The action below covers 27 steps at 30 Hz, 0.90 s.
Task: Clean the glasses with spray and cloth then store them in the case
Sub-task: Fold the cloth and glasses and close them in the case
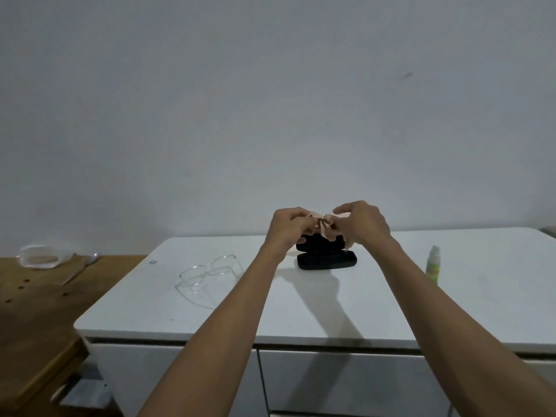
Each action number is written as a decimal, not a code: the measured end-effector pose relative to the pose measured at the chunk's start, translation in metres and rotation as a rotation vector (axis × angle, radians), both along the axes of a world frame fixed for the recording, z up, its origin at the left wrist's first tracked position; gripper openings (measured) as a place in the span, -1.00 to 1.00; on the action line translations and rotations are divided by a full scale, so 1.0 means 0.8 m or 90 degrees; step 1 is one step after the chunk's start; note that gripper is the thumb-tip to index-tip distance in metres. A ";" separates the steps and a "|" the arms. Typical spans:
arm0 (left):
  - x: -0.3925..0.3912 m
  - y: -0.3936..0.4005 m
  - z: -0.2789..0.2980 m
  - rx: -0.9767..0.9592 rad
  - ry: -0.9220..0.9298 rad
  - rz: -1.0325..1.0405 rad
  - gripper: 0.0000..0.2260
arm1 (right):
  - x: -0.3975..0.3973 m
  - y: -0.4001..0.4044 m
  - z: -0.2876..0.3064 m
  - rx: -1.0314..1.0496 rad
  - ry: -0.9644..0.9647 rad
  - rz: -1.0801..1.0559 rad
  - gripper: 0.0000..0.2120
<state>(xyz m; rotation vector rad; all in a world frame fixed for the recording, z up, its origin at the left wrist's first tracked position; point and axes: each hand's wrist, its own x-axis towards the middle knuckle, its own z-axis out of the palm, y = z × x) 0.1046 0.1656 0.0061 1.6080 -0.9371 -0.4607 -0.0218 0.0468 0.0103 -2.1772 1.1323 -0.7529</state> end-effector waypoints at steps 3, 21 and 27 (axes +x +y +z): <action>-0.003 -0.003 0.007 -0.012 0.000 0.019 -0.92 | -0.001 -0.003 -0.006 -0.038 -0.018 -0.031 -0.61; 0.007 0.012 0.017 -0.094 0.046 0.046 -0.84 | -0.010 0.010 -0.012 0.229 -0.177 0.230 -0.93; 0.029 0.010 -0.004 -0.069 -0.018 0.061 -0.82 | -0.013 -0.004 -0.016 0.157 -0.199 0.174 -0.91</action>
